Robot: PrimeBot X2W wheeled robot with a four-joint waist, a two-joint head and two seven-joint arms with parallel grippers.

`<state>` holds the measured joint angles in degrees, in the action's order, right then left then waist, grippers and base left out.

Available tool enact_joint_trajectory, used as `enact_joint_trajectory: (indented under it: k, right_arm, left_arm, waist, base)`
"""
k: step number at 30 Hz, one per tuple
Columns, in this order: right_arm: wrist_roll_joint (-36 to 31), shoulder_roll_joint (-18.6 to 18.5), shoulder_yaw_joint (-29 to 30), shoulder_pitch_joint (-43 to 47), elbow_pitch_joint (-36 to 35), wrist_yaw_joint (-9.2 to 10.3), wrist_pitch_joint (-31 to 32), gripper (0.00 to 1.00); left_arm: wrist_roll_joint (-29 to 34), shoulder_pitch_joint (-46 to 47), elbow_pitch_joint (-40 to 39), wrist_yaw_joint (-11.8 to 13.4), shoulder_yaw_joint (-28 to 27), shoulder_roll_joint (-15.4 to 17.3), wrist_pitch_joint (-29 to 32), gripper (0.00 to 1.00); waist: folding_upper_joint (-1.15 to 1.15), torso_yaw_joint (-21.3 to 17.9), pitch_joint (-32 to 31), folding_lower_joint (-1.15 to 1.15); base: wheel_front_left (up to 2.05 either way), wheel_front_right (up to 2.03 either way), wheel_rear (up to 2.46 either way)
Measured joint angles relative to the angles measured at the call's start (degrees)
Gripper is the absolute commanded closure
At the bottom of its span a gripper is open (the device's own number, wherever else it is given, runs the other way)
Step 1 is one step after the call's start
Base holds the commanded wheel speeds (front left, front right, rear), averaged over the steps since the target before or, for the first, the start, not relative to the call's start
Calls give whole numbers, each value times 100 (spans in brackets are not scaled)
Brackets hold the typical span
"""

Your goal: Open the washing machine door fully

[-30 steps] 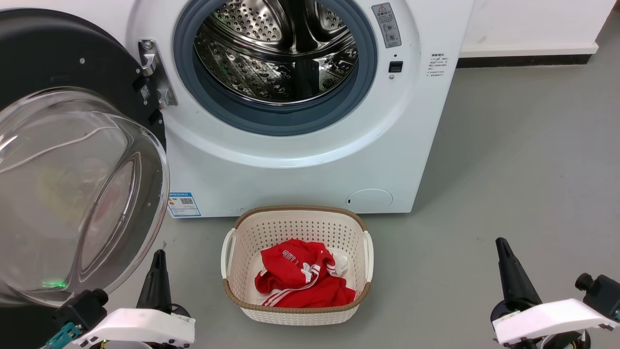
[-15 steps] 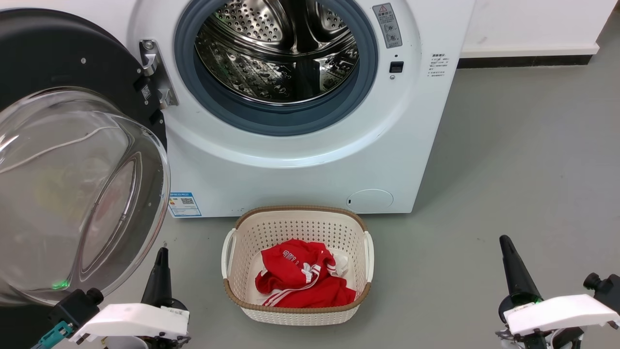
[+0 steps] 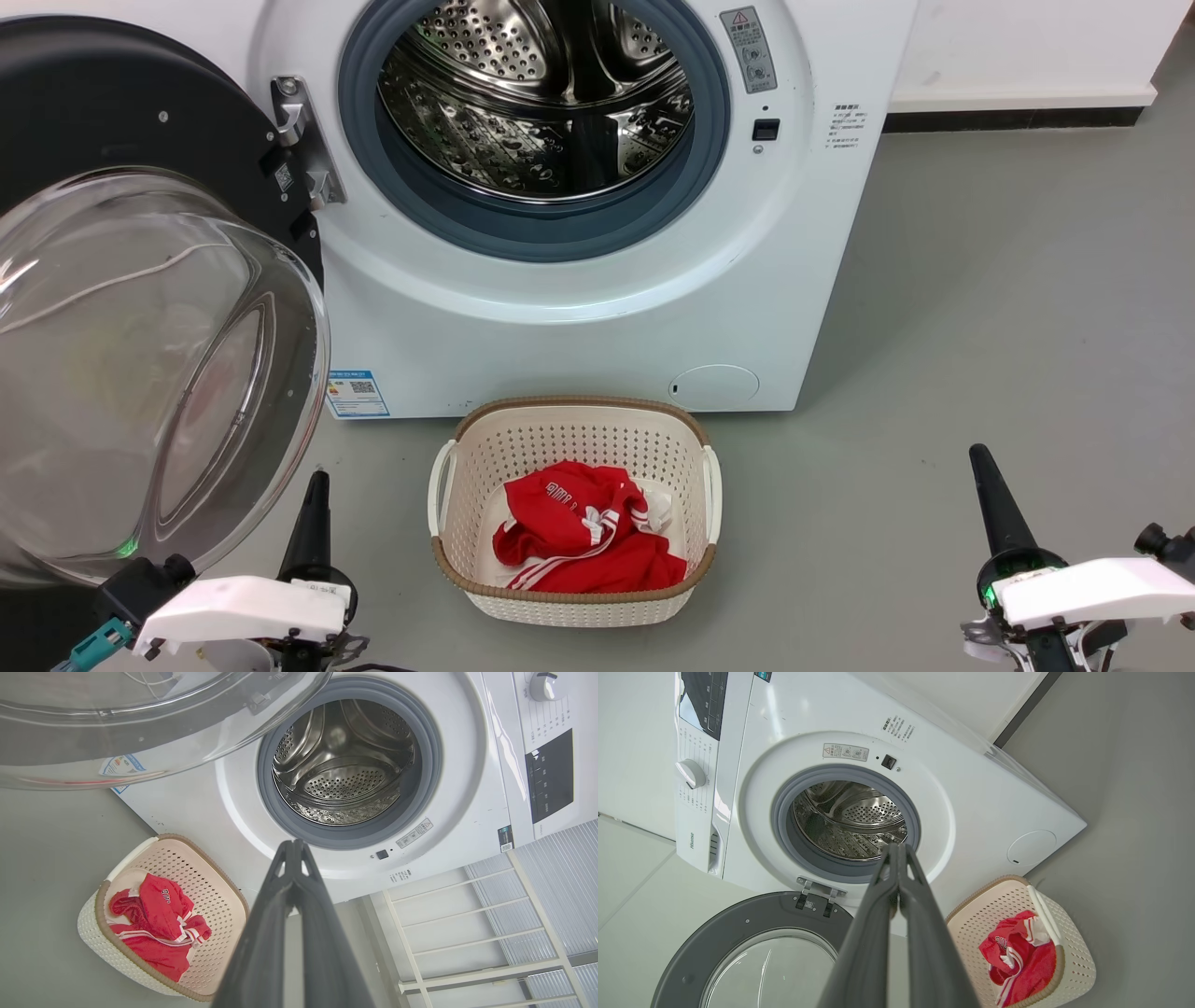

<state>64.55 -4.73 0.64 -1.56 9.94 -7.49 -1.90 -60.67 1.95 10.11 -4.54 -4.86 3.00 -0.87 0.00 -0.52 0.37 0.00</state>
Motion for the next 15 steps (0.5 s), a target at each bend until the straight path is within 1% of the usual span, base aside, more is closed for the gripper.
enact_joint_trajectory:
  k: [15]
  right_arm:
    - [872, -3, 91, -116, 114, 0, 192, 100]
  left_arm:
    - [-928, 104, 118, -98, -55, -2, 224, 100]
  waist:
    - [0, 13, -5, 0]
  base:
    - [0, 0, 0]
